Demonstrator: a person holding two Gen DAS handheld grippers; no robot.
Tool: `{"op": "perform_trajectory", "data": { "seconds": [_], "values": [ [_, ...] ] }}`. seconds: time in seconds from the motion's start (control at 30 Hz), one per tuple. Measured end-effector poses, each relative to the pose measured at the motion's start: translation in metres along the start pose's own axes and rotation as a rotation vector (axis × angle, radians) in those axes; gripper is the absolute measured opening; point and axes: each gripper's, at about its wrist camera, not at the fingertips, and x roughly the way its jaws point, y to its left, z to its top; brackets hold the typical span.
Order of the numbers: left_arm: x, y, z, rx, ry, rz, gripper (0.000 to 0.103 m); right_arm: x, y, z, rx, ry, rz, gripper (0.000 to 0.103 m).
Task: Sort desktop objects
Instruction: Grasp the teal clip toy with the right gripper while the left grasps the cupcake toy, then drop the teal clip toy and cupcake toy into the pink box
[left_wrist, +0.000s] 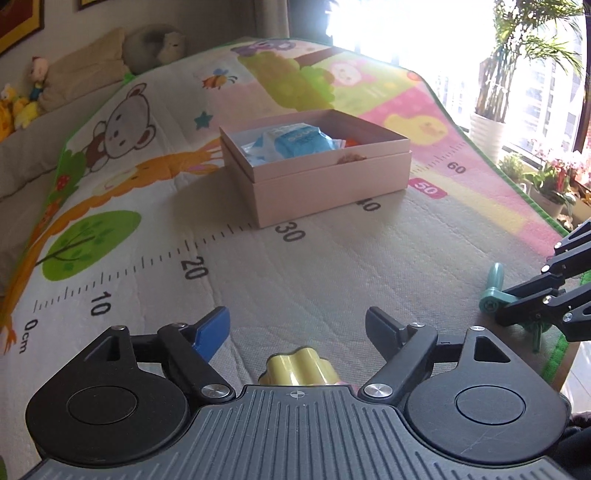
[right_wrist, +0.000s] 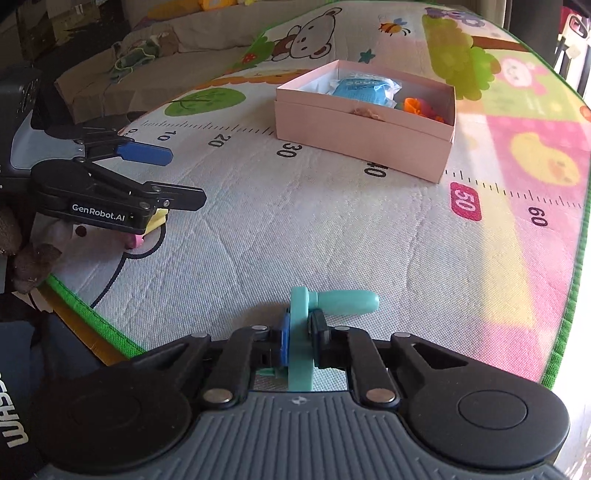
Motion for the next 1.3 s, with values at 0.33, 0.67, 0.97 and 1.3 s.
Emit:
{"op": "perform_trajectory", "data": {
  "seconds": [0.33, 0.67, 0.97, 1.3],
  "values": [
    [-0.024, -0.002, -0.014, 0.057, 0.006, -0.034, 0.093, 0.004, -0.004, 0.005, 0.030, -0.018, -0.020, 0.011],
    [-0.022, -0.003, -0.026, 0.035, 0.051, -0.005, 0.061, -0.001, -0.001, 0.005, 0.030, -0.029, -0.006, 0.011],
    [-0.035, 0.003, 0.045, 0.102, -0.163, 0.022, 0.061, -0.054, -0.029, 0.046, 0.105, -0.225, -0.013, 0.011],
    [0.076, 0.013, 0.161, 0.028, -0.243, 0.089, 0.075, -0.028, -0.084, 0.195, 0.097, -0.460, -0.118, 0.018]
  ]
}}
